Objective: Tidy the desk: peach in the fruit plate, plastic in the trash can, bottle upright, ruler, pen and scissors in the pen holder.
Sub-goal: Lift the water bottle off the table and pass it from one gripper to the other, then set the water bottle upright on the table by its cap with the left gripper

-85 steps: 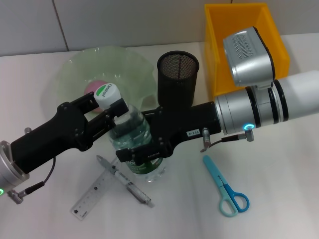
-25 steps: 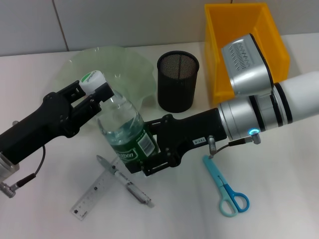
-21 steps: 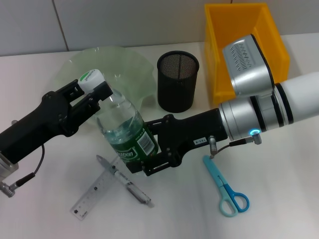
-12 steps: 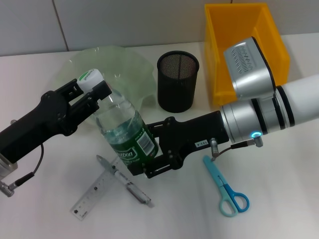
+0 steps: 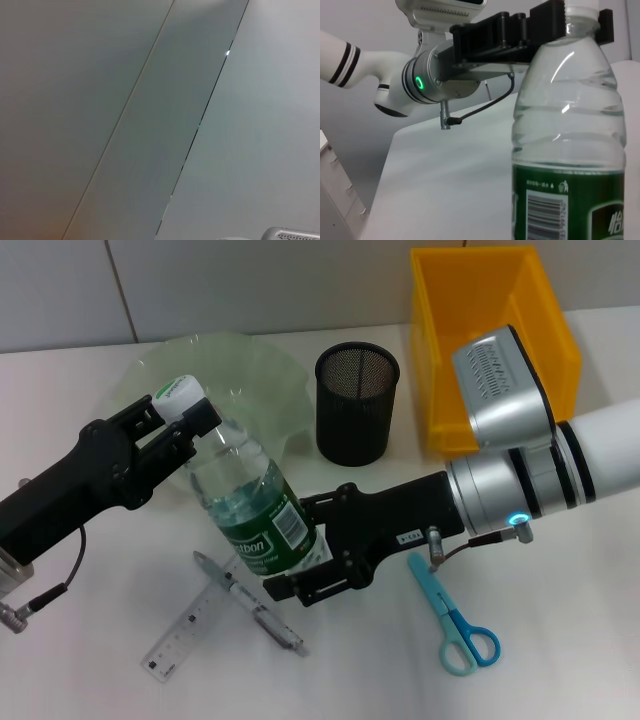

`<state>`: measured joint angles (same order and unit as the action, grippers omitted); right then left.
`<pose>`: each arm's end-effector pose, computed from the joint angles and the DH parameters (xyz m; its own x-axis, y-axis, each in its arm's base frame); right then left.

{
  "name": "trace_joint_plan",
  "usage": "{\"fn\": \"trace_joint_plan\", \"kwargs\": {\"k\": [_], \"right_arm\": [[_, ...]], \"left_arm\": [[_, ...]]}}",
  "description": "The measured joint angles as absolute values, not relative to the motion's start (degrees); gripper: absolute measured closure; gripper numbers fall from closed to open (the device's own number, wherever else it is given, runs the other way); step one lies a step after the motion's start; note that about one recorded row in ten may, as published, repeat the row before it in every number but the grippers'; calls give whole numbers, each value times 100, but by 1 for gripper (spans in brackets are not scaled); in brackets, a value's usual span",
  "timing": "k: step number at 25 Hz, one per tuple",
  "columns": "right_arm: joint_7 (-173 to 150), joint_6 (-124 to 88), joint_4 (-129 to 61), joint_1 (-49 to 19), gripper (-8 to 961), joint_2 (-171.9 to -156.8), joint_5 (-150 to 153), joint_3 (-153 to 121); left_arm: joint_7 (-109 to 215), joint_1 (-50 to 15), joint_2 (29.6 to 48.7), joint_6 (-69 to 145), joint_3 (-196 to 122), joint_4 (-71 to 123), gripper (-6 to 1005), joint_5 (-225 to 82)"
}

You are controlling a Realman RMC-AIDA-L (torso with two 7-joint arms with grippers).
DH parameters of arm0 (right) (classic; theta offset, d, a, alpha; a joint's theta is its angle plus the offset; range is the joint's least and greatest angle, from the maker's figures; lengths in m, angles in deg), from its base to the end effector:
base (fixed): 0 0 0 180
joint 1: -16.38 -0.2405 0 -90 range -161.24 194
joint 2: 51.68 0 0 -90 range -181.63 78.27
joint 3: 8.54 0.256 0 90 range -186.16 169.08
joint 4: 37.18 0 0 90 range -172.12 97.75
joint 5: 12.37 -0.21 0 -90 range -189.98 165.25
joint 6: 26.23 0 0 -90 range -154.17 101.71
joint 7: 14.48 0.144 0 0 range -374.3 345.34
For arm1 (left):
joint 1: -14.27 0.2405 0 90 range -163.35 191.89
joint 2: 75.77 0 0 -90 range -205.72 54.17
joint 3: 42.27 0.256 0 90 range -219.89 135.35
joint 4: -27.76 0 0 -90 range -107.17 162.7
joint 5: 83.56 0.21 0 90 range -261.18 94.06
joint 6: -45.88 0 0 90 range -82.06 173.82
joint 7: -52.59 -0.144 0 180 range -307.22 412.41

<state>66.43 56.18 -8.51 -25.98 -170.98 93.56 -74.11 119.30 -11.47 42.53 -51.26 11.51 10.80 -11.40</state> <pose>0.1881 0.3414 -0.0741 0.9066 -0.2640 -0.3293 -0.2510 -0.9645 0.0823 -0.2473 0.2961 -0.0076 0.3685 0.2407 0.8979 0.5391 -0.8422 0.0045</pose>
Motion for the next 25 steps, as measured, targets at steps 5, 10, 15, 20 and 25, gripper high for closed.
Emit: {"fn": "trace_joint_plan", "kwargs": {"k": [5, 10, 15, 20, 25], "right_arm": [[6644, 5572, -854, -2580, 184, -17090, 9379, -7412], [6644, 5498, -854, -2555, 185, -17085, 9384, -7411], [6644, 5451, -856, -2523, 185, -17085, 9406, -7415], [6644, 5414, -858, -2496, 184, -17085, 9409, -7414], [6636, 5414, -852, -2436, 180, -17085, 9409, -7411]], "left_arm": [[11941, -1149, 4253, -5145, 1134, 1080, 547, -1141], [11949, -1157, 4251, -5170, 1107, 1076, 546, -1155], [11956, -1157, 4237, -5225, 1060, 1059, 546, -1184], [12022, -1138, 4232, -5235, 1053, 951, 545, -1186], [12033, -1132, 4234, -5235, 1003, 916, 544, -1174]]}}
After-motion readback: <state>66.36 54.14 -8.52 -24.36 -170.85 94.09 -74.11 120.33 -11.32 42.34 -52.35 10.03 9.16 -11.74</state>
